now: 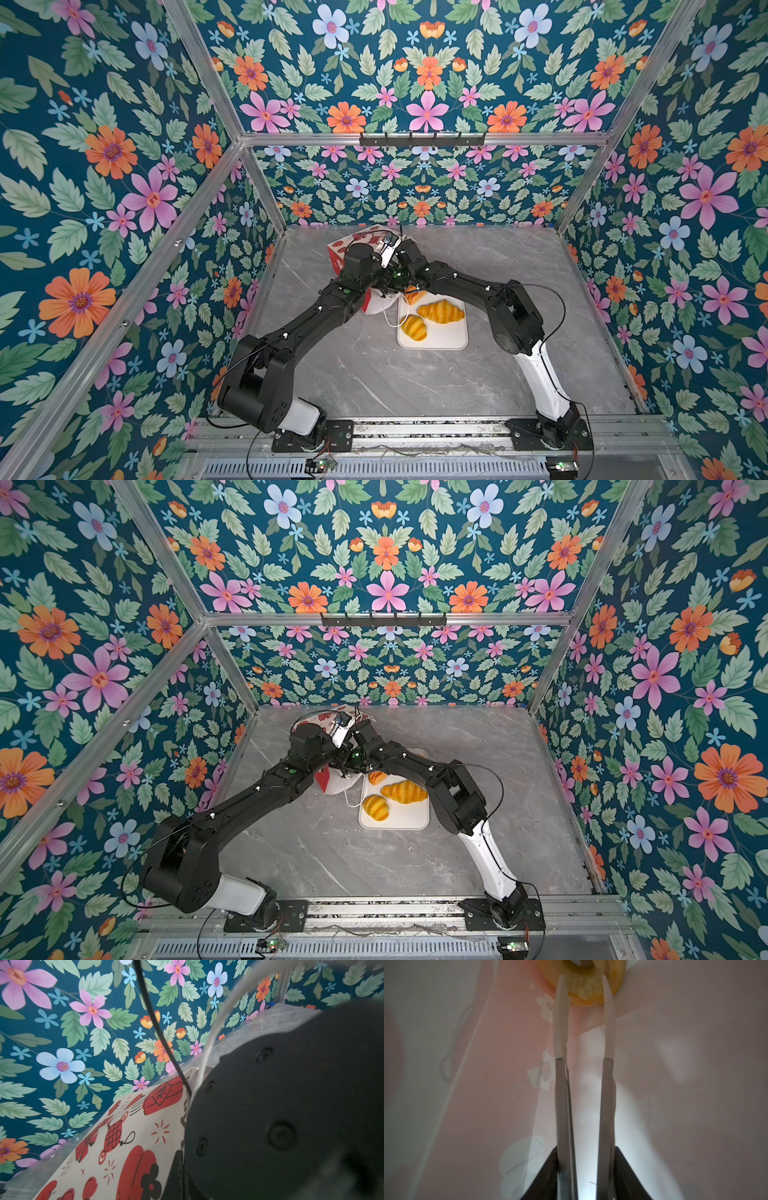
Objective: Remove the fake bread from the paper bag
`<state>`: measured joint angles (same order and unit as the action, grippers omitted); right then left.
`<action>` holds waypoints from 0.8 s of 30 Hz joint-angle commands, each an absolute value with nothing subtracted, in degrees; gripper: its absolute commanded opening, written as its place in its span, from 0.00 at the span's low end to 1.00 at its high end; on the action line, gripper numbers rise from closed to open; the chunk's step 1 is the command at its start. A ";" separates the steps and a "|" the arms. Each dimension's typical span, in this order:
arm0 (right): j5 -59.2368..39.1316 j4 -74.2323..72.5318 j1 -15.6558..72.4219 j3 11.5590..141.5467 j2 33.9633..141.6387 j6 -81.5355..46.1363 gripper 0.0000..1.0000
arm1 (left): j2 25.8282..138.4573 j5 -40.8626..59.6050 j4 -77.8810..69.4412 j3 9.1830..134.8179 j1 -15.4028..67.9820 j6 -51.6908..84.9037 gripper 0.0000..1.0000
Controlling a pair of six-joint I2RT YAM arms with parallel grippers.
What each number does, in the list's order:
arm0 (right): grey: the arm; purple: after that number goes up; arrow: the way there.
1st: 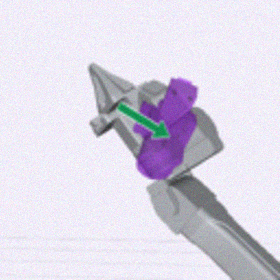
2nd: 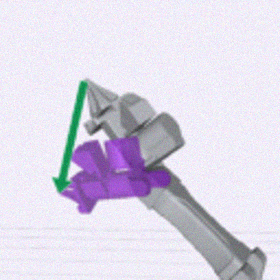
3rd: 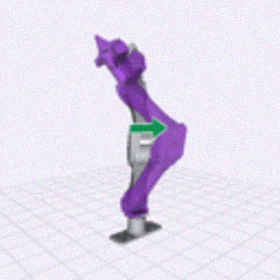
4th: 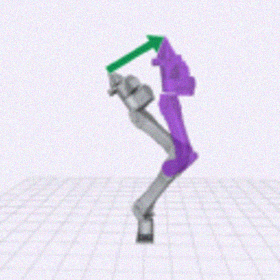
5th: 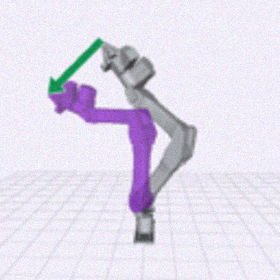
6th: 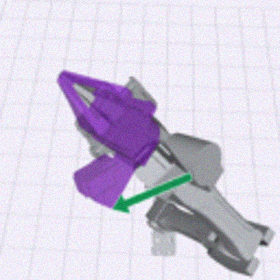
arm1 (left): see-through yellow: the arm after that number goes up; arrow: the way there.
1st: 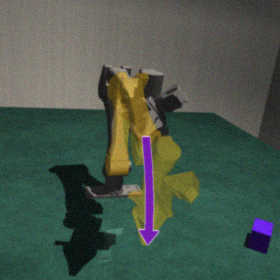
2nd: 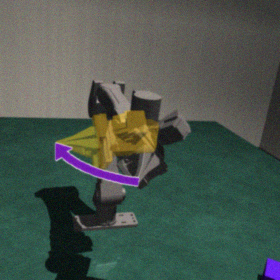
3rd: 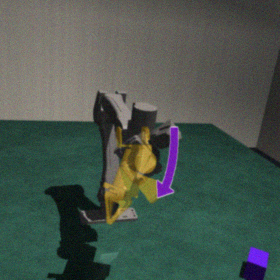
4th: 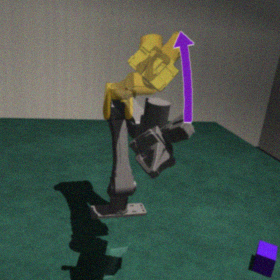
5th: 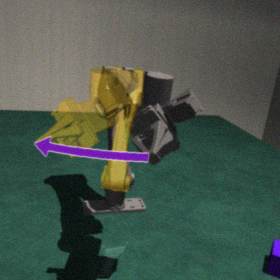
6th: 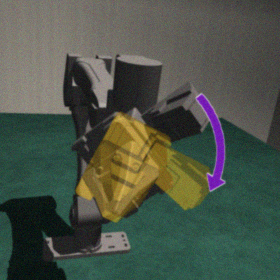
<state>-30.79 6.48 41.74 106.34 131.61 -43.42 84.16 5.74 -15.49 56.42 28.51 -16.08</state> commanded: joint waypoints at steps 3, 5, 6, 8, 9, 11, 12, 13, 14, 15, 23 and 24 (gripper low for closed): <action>-35.53 11.45 41.52 107.97 130.86 -39.01 0.39 | 83.78 2.18 -14.89 56.36 29.62 -19.18 0.00; -37.86 13.49 41.57 108.91 131.23 -38.31 0.39 | 83.84 0.45 -15.20 56.10 29.79 -19.16 0.00; -38.81 13.80 41.53 108.70 131.09 -38.09 0.39 | 83.92 -0.09 -15.33 56.00 29.80 -19.31 0.00; -39.98 14.39 41.57 107.38 130.36 -37.43 0.39 | 84.24 -1.85 -15.38 55.90 29.88 -19.34 0.00; -39.84 14.37 41.51 106.34 129.74 -37.10 0.39 | 84.47 -2.71 -15.40 55.90 29.88 -19.21 0.00; -40.08 14.75 41.52 104.10 128.44 -36.01 0.39 | 84.79 -3.93 -15.64 55.72 29.88 -18.83 0.00; -40.03 14.85 41.53 103.19 127.90 -35.65 0.39 | 85.05 -4.21 -15.64 55.72 29.88 -18.65 0.00; -39.62 14.37 41.49 101.70 127.21 -35.49 0.39 | 85.37 -4.69 -15.69 55.72 29.88 -18.27 0.00; -39.11 13.74 41.54 100.21 126.33 -35.53 0.39 | 85.75 -4.99 -15.73 55.81 29.88 -17.90 0.00; -38.86 13.25 41.53 99.05 125.72 -35.53 0.39 | 85.93 -5.22 -15.88 55.81 29.88 -17.61 0.00; -39.60 13.37 41.44 96.69 125.49 -34.53 0.38 | 83.79 -1.85 -17.66 54.22 30.10 -17.80 0.00; -39.95 13.08 41.44 96.96 125.83 -34.49 0.39 | 83.42 -1.55 -17.11 54.44 30.35 -18.31 0.00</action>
<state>-37.30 13.85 41.19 96.49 125.62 -36.91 84.36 -2.11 -15.46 54.22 30.09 -17.85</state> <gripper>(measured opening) 0.385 0.050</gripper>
